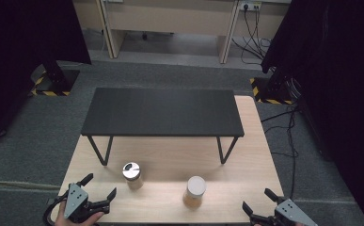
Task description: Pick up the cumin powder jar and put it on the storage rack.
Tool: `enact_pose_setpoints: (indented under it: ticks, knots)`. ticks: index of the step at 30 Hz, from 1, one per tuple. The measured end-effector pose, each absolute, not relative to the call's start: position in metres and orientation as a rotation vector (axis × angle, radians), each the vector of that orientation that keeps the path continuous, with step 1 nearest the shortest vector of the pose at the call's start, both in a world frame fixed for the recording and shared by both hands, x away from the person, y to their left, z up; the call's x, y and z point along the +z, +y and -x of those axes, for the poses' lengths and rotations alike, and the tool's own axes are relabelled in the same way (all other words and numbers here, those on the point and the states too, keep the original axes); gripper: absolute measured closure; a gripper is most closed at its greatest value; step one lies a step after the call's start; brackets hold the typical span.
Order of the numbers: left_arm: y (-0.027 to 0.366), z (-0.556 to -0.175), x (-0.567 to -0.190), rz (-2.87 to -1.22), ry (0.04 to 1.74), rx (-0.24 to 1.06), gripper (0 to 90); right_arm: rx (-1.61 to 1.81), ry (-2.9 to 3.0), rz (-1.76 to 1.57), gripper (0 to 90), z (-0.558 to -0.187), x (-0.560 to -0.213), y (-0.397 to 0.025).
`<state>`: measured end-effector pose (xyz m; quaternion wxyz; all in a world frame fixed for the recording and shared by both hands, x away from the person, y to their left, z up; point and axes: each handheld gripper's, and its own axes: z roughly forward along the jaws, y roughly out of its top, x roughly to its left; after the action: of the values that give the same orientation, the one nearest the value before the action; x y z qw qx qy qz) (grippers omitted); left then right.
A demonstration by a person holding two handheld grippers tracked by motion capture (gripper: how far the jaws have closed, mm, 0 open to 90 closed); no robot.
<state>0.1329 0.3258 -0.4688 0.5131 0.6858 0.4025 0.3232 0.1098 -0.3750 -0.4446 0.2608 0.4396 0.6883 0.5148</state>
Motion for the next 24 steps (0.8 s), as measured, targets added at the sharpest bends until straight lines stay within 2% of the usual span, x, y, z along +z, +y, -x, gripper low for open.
enact_pose_setpoints:
  ticks: [24]
  knots:
    - [0.313,-0.142,-0.473,-1.727,0.884,0.687,3.1,1.405,1.904,-1.193,1.5,-0.114,-0.447,-0.371]
